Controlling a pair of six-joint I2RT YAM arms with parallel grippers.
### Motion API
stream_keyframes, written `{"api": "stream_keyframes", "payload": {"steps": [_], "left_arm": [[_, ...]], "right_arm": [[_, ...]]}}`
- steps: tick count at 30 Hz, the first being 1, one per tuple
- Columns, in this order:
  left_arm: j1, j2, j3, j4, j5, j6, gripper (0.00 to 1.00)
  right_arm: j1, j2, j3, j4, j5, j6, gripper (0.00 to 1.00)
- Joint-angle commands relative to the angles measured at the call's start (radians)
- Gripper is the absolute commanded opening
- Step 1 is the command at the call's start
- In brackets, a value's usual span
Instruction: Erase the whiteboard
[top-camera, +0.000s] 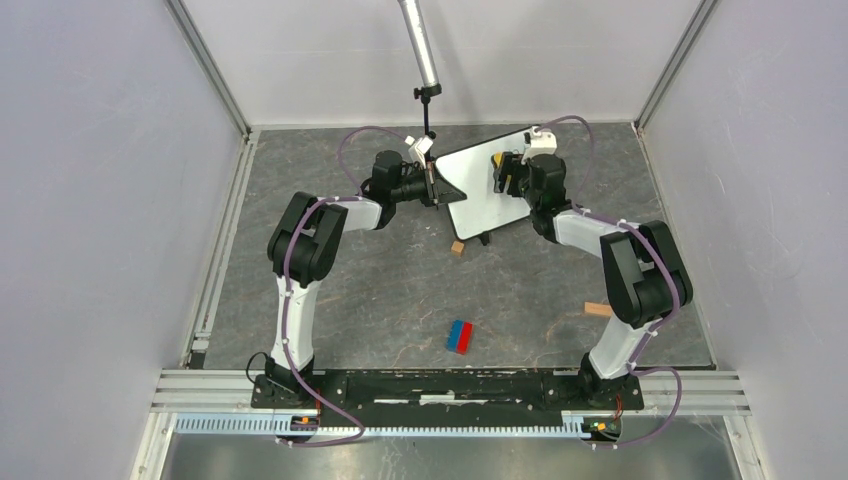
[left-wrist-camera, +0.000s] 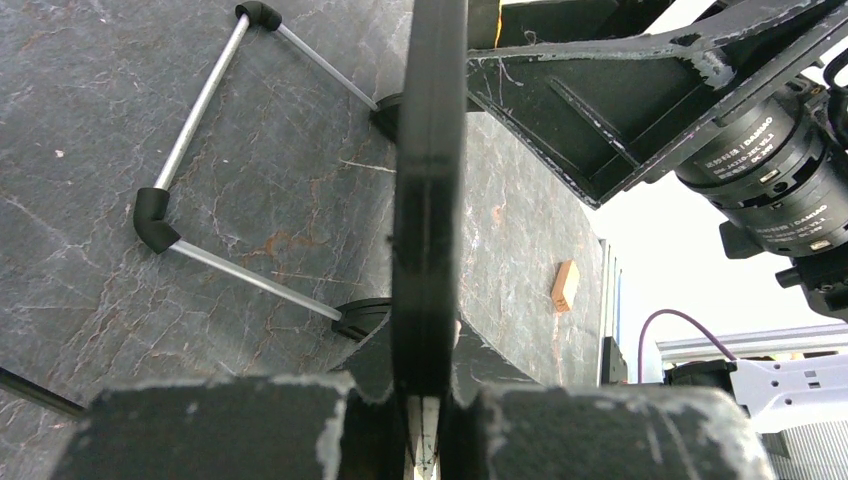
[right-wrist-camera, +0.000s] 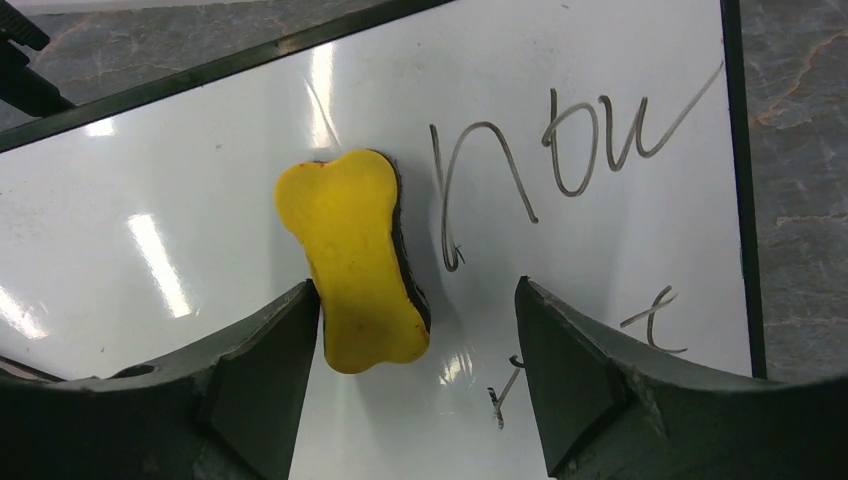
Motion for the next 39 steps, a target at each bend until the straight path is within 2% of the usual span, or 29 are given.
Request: {"api": "stream_keyframes", "payload": {"steps": [1,3,11,17,23,31,36,39], "left_arm": [[0.003,0.003,-0.020,-0.185,-0.057,-0.006,0.02],[0.002,0.005,-0.019,-0.184,-0.057,-0.008,0.02],[0.003,0.008,-0.018,-0.181,-0.055,-0.011,0.02],[0.003,0.011,-0.017,-0.181,-0.055,-0.014,0.02],[0.001,0.012,-0.014,-0.199,-0.065,-0.002,0.02],[0.005,0.021,0.008,-0.265,-0.077,0.031,0.02],[0.009,0.022,0.011,-0.280,-0.079,0.036,0.02],[0.010,0.026,0.015,-0.286,-0.079,0.036,0.02]], "right_arm": [[-0.003,-0.026,0.075,-0.018,-0.043,-0.080,0.76],[-0.002,-0.018,0.073,0.017,-0.070,-0.086,0.74],[0.002,0.030,0.113,0.014,-0.063,-0.087,0.51],[0.006,0.048,0.135,0.011,-0.064,-0.091,0.43],[-0.005,0.065,0.125,0.032,-0.008,-0.052,0.30],[-0.104,0.079,0.099,0.007,-0.002,0.007,0.25],[-0.181,0.096,0.079,-0.004,-0.047,0.049,0.24],[-0.181,0.094,0.093,-0.001,-0.082,0.027,0.24]]}}
